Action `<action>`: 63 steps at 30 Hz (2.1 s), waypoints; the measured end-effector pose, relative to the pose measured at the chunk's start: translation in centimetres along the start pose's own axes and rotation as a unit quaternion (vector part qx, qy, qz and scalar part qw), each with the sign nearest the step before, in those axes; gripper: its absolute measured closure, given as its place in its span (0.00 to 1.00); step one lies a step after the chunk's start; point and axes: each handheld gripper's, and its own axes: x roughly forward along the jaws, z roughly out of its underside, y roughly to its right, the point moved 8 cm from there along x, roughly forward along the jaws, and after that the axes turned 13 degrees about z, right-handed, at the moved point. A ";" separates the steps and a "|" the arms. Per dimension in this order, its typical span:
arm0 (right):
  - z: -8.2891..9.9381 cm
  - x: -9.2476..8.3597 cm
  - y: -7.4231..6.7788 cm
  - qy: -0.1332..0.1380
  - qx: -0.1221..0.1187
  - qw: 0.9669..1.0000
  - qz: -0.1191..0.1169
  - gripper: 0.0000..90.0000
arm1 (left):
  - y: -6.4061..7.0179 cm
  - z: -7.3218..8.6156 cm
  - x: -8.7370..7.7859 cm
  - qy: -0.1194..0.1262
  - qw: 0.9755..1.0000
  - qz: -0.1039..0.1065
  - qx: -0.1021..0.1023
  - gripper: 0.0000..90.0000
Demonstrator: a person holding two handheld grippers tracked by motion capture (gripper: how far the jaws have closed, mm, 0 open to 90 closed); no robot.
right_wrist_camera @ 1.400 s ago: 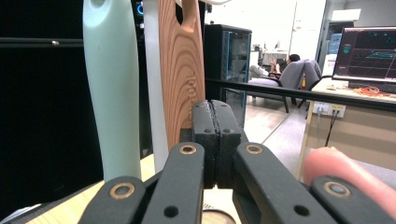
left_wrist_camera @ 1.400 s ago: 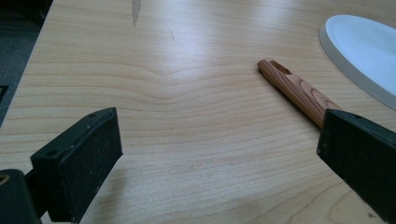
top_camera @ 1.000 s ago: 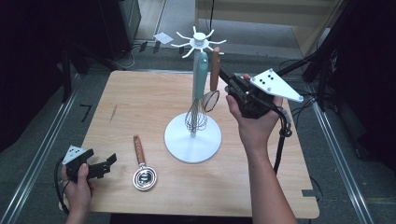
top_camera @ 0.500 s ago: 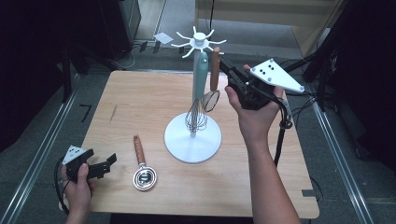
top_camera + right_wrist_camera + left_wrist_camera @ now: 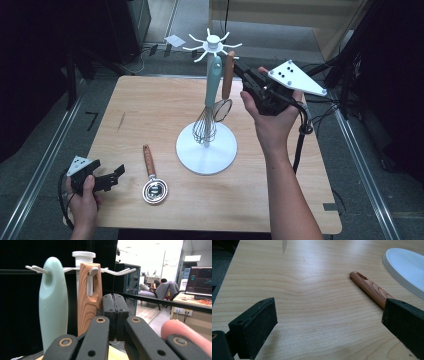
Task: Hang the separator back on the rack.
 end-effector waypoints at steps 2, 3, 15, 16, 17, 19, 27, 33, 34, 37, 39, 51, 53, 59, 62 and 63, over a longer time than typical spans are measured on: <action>0.0 -0.1 -0.2 0.000 0.000 1.000 -0.004 1.00 | 0.0 0.0 0.0 0.000 1.000 0.000 0.000 0.00; 0.0 -0.2 -0.3 0.002 -0.001 1.000 -0.004 1.00 | 0.0 0.0 0.0 0.000 1.000 0.000 0.000 0.00; 0.1 -0.9 -1.3 0.006 -0.007 1.000 -0.010 1.00 | 0.0 0.0 0.0 0.000 1.000 0.000 0.001 0.00; 0.1 -1.0 -1.4 0.006 -0.006 1.000 -0.011 1.00 | 0.0 0.0 0.0 0.000 1.000 0.000 0.001 0.00; 0.1 -1.0 -1.5 0.008 -0.007 1.000 -0.012 1.00 | 0.0 0.0 0.0 0.000 1.000 0.000 0.001 0.00; 0.1 -1.1 -1.7 0.009 -0.008 1.000 -0.014 1.00 | 0.0 0.0 0.0 0.000 1.000 0.000 0.001 0.00; 0.1 -1.5 -2.6 0.008 -0.007 1.000 -0.021 1.00 | 0.0 0.0 0.0 0.000 1.000 0.000 0.001 0.00; 0.0 -1.6 -3.0 0.009 -0.006 1.000 -0.025 1.00 | 0.0 0.0 0.0 0.000 1.000 0.000 0.002 0.00; 0.0 -1.7 -3.0 0.010 -0.006 1.000 -0.025 1.00 | 0.0 0.0 0.0 0.000 1.000 0.000 0.002 0.00; 0.0 -1.7 -3.0 0.010 -0.006 1.000 -0.026 1.00 | 0.0 0.0 0.0 0.000 1.000 0.000 0.002 0.00; -0.1 -1.8 -2.9 0.012 -0.007 1.000 -0.024 1.00 | 0.0 0.0 0.0 0.000 1.000 0.000 0.002 0.00; 2.4 -2.4 -0.5 -0.013 -0.014 1.000 0.019 0.98 | 0.0 0.0 0.0 -0.002 1.000 -0.004 0.003 0.00; 3.3 -2.6 0.1 -0.018 -0.017 0.999 0.027 0.97 | 0.0 0.0 0.0 -0.001 1.000 -0.004 0.004 0.00; 6.0 -3.4 1.7 -0.046 -0.017 0.998 0.047 0.94 | 0.0 0.0 0.0 0.000 1.000 -0.005 0.004 0.00; 7.5 -3.8 2.6 -0.056 -0.014 0.997 0.055 0.93 | 0.1 0.0 0.0 0.000 1.000 -0.004 0.004 0.00; 8.0 -3.9 2.8 -0.060 -0.014 0.996 0.057 0.93 | 0.0 0.0 0.0 0.000 1.000 -0.004 0.003 0.00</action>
